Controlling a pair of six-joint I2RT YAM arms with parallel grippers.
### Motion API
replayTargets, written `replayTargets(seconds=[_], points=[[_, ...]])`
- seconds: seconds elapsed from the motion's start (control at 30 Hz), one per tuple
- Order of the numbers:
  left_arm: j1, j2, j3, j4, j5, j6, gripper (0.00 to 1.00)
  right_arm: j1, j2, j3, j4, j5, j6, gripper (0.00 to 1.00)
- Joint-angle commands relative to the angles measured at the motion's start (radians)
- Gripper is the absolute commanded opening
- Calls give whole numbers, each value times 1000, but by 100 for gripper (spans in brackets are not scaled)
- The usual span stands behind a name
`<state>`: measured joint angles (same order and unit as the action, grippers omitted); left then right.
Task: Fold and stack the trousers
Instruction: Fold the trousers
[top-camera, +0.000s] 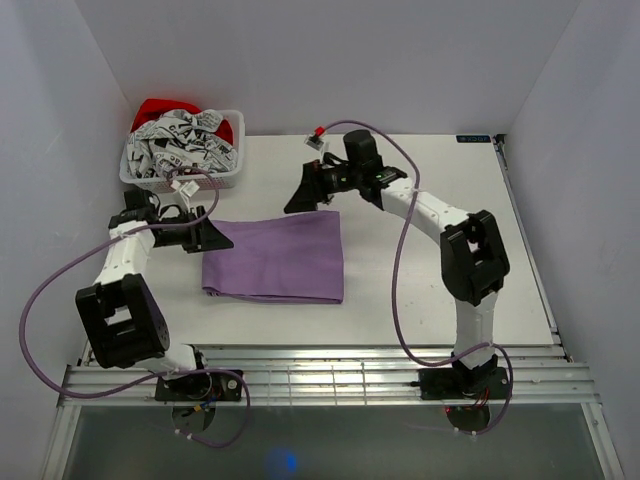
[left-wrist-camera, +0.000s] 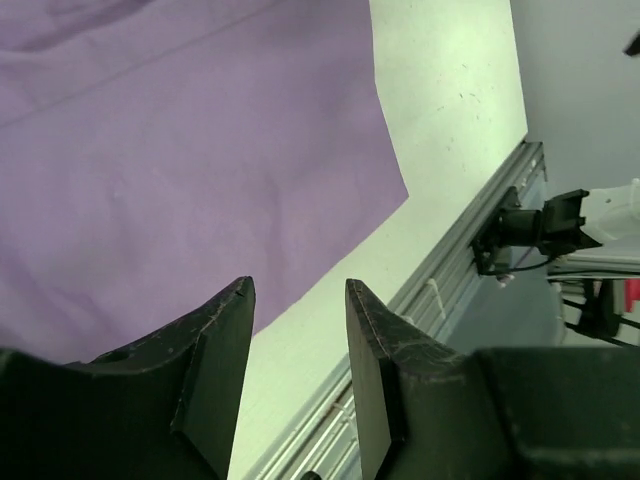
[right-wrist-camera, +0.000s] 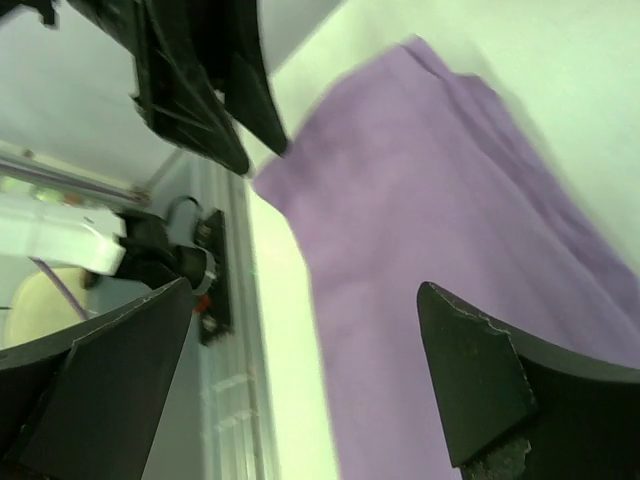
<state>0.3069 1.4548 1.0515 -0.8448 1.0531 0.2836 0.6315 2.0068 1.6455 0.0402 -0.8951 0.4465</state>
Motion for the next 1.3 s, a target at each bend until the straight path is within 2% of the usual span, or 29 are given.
replayTargets(seconds=[0.0, 0.07, 0.1, 0.2, 0.33, 0.5, 0.57, 0.6, 0.73, 0.8, 0.9, 1.0, 1.1, 1.27], points=[[1, 54, -22, 10, 16, -53, 51, -44, -14, -101, -255, -97, -346, 98], [11, 131, -22, 3, 24, -58, 50, -44, -14, -113, -362, -123, -423, 100], [18, 153, -27, 4, 24, -63, 50, -44, -10, -122, -385, -166, -442, 97], [81, 225, -41, 16, 27, -83, 50, -38, -9, -183, -382, -250, -442, 98], [156, 335, -41, 23, 1, -89, 50, -4, -13, -220, -418, -281, -505, 100], [205, 435, -31, 26, 57, -90, 51, 16, 12, -348, -332, -228, -408, 100], [207, 435, -2, -28, 106, -13, 51, 16, 46, -374, -341, -208, -413, 100], [207, 434, 11, -57, 125, 18, 51, 13, 50, -381, -342, -196, -417, 96], [207, 394, 100, -348, 199, 260, 52, 13, 11, -386, -327, -215, -396, 94], [207, 369, 128, -414, 191, 327, 51, 14, -19, -383, -300, -238, -353, 94], [207, 320, 143, -424, 163, 322, 52, 22, -66, -374, -254, -263, -295, 94], [202, 338, 157, -435, 136, 319, 52, 25, -71, -381, -252, -277, -299, 93], [193, 406, 162, -461, 105, 354, 50, 25, -42, -408, -253, -275, -316, 91], [201, 553, 108, -403, 81, 336, 45, 8, 41, -441, -273, -222, -385, 89]])
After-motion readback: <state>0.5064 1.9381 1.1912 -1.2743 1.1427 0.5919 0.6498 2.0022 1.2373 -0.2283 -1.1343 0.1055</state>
